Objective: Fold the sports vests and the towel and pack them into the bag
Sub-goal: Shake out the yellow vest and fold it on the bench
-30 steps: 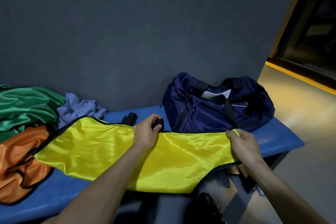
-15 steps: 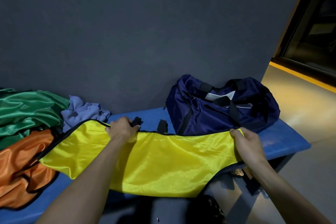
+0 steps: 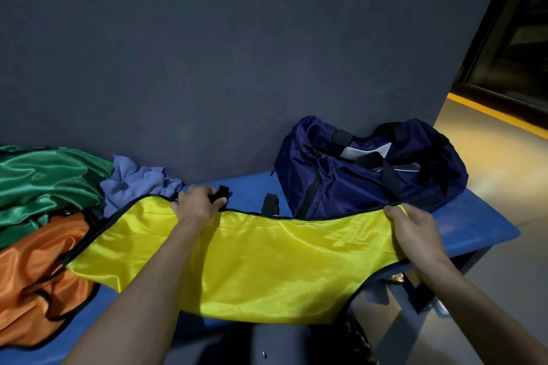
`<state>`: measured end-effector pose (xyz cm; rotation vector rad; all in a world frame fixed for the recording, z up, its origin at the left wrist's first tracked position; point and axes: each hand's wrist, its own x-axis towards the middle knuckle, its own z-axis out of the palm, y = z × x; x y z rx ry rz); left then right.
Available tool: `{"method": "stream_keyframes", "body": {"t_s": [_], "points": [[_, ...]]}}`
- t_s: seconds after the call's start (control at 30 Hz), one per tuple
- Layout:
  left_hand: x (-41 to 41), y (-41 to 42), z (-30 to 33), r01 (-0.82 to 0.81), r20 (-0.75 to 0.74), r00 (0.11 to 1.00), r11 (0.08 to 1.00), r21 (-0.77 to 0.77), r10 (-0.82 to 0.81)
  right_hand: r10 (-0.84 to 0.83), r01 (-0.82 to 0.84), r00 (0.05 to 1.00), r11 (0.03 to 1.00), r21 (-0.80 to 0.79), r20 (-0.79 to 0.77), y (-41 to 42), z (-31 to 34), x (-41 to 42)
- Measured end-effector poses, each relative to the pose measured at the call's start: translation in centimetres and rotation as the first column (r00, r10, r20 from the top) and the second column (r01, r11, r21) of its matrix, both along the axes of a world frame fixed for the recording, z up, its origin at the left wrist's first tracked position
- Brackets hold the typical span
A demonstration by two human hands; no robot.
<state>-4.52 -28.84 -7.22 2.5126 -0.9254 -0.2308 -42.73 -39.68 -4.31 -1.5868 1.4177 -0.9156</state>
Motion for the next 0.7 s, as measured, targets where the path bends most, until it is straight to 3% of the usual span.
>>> {"method": "stream_keyframes", "body": {"t_s": [0.2, 0.4, 0.6, 0.7], "points": [[0.7, -0.3, -0.6, 0.013, -0.092, 0.995, 0.993, -0.116, -0.024, 0.012, -0.012, 1.000, 1.000, -0.011, 0.003, -0.2, 0.1, 0.2], [0.2, -0.8, -0.1, 0.009, -0.187, 0.976, 0.874, -0.485, -0.114, 0.019, -0.019, 1.000, 1.000, -0.014, 0.022, -0.4, -0.1, 0.1], [0.2, -0.8, -1.8, 0.099, -0.123, 0.980, 0.922, -0.375, -0.156, 0.018, -0.017, 0.999, 1.000, -0.023, 0.026, -0.6, -0.2, 0.2], [0.1, -0.7, -2.0, 0.174, 0.038, 0.985, 0.940, -0.294, -0.171, 0.025, -0.025, 0.999, 0.999, -0.029, 0.032, -0.5, -0.2, 0.2]]}}
